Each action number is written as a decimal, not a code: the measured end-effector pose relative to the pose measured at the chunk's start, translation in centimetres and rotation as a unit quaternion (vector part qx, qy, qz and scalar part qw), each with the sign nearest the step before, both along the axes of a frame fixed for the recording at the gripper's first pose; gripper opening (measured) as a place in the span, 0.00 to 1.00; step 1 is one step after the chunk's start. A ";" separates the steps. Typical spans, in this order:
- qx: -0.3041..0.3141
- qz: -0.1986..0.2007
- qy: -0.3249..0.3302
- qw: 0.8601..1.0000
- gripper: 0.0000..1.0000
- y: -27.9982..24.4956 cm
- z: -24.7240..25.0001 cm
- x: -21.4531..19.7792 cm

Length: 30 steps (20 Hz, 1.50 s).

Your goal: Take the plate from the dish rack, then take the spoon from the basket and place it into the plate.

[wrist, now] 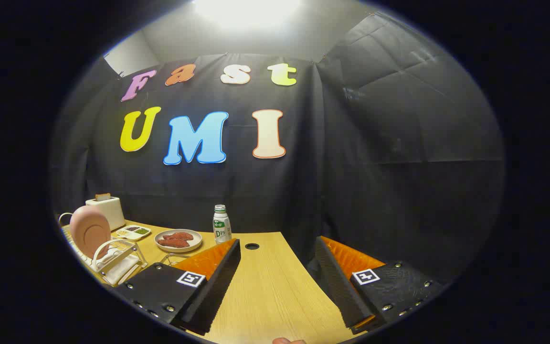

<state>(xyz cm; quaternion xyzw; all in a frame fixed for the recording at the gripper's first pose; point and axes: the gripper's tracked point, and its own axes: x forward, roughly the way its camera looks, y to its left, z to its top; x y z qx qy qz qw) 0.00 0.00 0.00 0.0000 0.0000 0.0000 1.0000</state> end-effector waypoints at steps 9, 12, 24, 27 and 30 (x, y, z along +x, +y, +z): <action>0.037 0.039 0.040 0.998 0.96 8.7 5.8 -8.1; 0.054 0.068 0.027 0.996 0.97 12.8 9.0 -9.3; 0.061 0.231 0.111 0.965 0.97 30.8 11.2 -7.1; 0.057 0.257 0.155 0.952 0.97 34.4 9.8 -5.3; 0.055 0.271 0.223 0.935 0.97 37.2 7.1 -3.4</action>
